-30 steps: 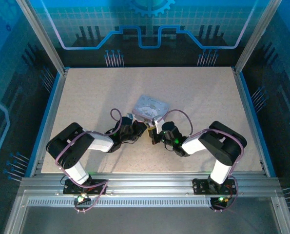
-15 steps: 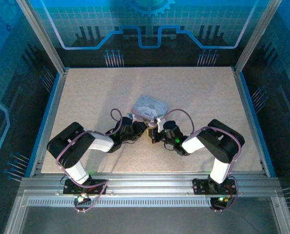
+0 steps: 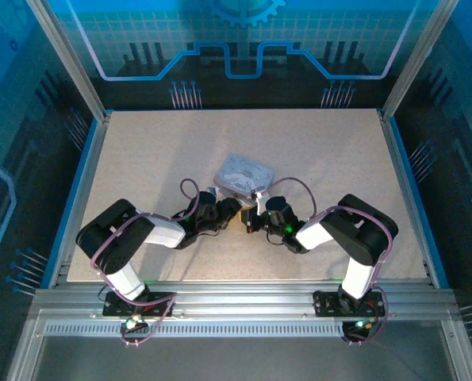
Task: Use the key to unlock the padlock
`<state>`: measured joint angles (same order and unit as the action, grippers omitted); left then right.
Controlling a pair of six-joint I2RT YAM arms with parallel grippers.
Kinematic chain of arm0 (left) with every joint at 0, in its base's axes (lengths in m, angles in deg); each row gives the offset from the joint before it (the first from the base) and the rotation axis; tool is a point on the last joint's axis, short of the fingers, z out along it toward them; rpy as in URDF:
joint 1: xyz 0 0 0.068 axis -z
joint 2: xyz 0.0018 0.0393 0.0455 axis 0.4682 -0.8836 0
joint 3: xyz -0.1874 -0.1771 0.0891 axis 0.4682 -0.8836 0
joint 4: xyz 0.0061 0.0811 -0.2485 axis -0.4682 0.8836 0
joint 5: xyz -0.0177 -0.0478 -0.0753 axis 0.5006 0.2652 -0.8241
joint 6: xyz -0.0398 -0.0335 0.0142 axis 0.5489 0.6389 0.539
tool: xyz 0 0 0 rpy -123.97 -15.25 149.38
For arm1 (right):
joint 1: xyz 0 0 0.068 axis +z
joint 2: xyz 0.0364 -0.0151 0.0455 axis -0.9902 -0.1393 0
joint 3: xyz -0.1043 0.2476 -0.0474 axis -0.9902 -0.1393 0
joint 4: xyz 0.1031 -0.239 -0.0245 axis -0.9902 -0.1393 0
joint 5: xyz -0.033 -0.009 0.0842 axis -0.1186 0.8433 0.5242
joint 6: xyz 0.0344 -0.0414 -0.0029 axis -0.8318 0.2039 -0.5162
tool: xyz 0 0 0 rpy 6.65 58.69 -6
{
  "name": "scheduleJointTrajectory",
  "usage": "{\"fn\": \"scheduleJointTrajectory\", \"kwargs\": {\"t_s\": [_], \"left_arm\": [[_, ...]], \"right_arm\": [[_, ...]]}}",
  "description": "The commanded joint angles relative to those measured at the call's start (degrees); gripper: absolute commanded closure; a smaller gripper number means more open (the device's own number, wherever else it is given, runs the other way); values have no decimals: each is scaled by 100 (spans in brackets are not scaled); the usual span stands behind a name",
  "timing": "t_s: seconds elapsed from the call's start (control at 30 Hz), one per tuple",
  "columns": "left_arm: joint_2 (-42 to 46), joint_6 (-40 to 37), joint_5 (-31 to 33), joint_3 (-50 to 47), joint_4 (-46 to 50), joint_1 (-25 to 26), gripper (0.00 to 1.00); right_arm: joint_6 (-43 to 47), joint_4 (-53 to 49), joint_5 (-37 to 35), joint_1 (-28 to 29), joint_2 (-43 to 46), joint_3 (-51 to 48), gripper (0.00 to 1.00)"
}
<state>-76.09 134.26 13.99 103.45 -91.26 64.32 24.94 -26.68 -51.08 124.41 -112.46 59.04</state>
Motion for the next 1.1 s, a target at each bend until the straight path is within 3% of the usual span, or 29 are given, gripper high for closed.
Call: {"fn": "scheduleJointTrajectory", "kwargs": {"t_s": [0.0, 0.3, 0.6, 1.07], "left_arm": [[372, -233, -87, -91, 356, -88, 48], [1032, -511, -45, -161, 979, -348, 42], [1092, -561, -91, -118, 1105, -387, 41], [2089, -1389, 151, 138, 2663, -705, 33]], "right_arm": [[-226, -14, -64, -49, -10, -49, 100], [-407, 32, -29, -52, 33, -159, 100], [-597, 197, 52, -109, 77, -259, 100], [-2307, 790, 446, -212, -140, -641, 100]]}}
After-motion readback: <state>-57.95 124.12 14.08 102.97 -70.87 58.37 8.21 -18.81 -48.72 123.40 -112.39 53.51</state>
